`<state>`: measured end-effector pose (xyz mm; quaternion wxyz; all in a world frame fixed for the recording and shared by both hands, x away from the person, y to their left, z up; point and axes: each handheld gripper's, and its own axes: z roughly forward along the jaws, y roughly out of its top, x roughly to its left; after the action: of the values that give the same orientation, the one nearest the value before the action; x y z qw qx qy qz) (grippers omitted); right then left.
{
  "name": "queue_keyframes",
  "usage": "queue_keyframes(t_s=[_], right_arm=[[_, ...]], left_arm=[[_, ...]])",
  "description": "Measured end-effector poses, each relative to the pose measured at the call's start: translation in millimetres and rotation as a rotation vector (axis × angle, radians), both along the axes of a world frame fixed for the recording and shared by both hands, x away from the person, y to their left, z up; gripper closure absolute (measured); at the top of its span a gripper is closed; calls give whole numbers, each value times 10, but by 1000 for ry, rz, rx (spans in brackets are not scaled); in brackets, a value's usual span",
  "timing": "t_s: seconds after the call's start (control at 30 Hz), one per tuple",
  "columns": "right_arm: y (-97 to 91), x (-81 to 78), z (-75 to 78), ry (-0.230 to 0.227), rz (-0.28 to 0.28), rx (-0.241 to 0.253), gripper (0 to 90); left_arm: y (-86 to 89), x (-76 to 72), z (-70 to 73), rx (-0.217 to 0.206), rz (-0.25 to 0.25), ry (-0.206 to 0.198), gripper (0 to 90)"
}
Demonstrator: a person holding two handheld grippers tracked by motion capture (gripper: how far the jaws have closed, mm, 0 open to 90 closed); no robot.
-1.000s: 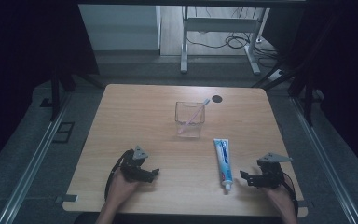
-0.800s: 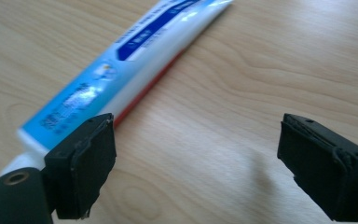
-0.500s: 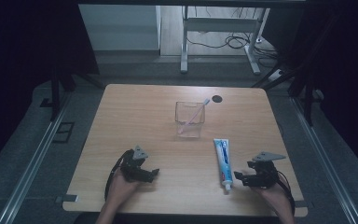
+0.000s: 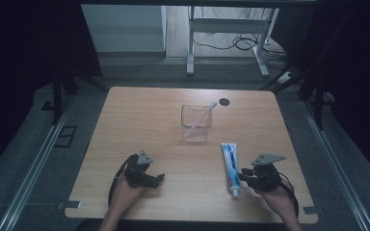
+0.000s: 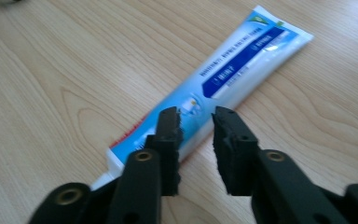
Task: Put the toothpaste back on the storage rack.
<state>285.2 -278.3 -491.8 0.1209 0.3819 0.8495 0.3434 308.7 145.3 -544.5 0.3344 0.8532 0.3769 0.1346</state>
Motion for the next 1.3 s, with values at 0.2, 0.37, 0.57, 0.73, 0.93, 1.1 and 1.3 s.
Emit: queue_keyframes(t_s=[0.2, 0.37, 0.57, 0.73, 0.93, 1.1, 1.3], right_arm=[[103, 29, 14, 16, 40, 3, 844], [212, 61, 15, 39, 77, 14, 890], [352, 92, -37, 73, 109, 11, 891], [446, 112, -123, 105, 121, -5, 890], [494, 122, -177, 123, 127, -15, 890], [453, 130, -165, 129, 117, -20, 890], [351, 136, -154, 137, 91, -17, 888]], left_arm=[[0, 0, 0, -1, 0, 0, 55], [0, 0, 0, -1, 0, 0, 55], [0, 0, 0, 0, 0, 0, 55], [0, 0, 0, -1, 0, 0, 56], [0, 0, 0, 0, 0, 0, 56], [0, 0, 0, -1, 0, 0, 56], [0, 0, 0, -1, 1, 0, 56]])
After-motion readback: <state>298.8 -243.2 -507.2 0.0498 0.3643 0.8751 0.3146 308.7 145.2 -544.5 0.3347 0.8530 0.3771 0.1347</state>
